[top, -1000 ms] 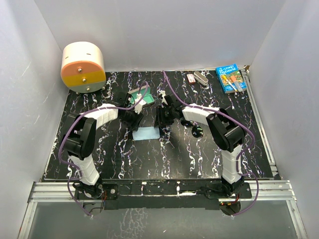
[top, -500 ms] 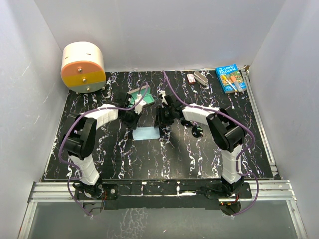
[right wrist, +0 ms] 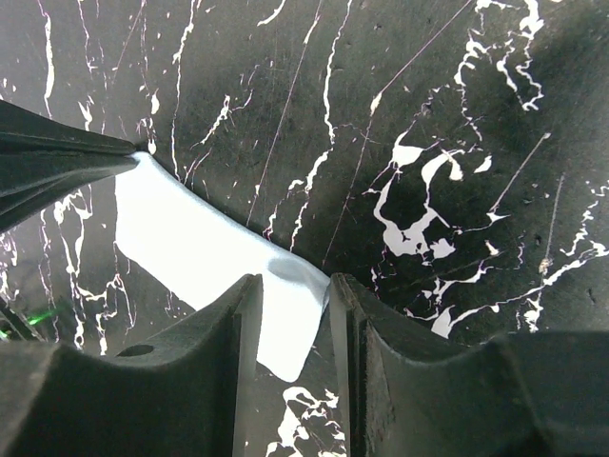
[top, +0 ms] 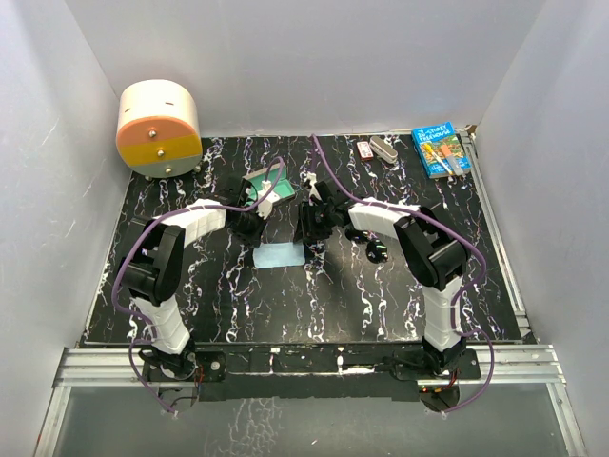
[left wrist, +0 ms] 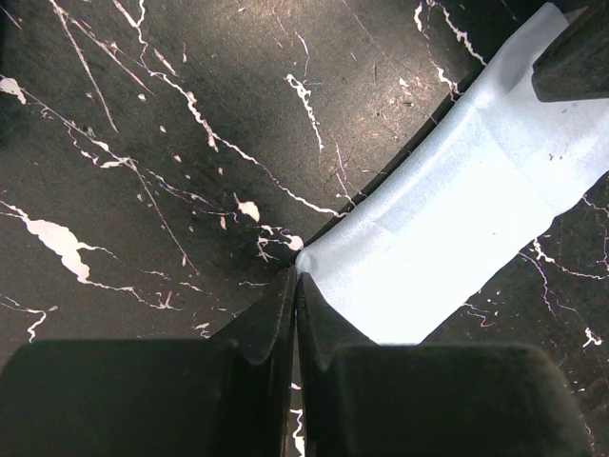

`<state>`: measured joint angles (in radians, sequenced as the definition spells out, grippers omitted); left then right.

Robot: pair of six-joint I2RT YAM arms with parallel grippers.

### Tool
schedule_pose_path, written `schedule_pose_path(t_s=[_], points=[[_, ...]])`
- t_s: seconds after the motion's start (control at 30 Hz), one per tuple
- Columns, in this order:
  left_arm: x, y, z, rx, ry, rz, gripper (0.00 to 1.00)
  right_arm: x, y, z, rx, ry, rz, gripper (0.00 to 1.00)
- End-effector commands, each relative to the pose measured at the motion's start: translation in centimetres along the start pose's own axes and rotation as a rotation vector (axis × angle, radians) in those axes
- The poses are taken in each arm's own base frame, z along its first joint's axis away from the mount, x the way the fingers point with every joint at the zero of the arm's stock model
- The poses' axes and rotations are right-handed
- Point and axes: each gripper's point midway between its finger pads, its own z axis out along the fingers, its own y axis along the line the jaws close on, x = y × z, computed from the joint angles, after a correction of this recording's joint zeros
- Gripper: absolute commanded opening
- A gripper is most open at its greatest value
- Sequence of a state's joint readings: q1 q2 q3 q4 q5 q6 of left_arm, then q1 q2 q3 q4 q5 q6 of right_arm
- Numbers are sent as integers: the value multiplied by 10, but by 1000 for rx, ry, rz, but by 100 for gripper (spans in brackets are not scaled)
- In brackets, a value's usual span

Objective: Organize the sunglasses
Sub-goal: Pick up the glasses cleaning cloth from the center of the board.

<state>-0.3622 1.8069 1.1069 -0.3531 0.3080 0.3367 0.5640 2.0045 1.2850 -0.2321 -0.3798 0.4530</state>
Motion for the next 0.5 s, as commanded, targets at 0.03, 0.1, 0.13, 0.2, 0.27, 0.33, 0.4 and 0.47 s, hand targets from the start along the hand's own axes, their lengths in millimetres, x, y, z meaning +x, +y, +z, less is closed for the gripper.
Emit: schedule_pose_path(t_s=[0.03,0.1,0.13,0.2,0.27,0.33,0.4,0.47], points=[[18,-11,-2,35,82,-8,0,-1,-21,-1,47,-4,14,41],[17,-10,-3,30,80,-5,0,1,-22,-2,48,0,11,41],[16,-10,-4,29,78,-3,0,2,-23,-2,49,1,8,41],[16,-10,-4,29,78,-2,0,4,-25,-3,56,3,5,41],[15,-9,-4,27,77,-1,0,7,-26,-3,55,9,1,41],[15,-10,-5,28,76,0,0,10,-24,-4,44,19,-6,41],[13,-10,-5,28,75,1,0,11,-23,-4,38,26,-10,41],[12,-9,-5,27,74,0,0,14,-23,-3,44,31,-17,41]])
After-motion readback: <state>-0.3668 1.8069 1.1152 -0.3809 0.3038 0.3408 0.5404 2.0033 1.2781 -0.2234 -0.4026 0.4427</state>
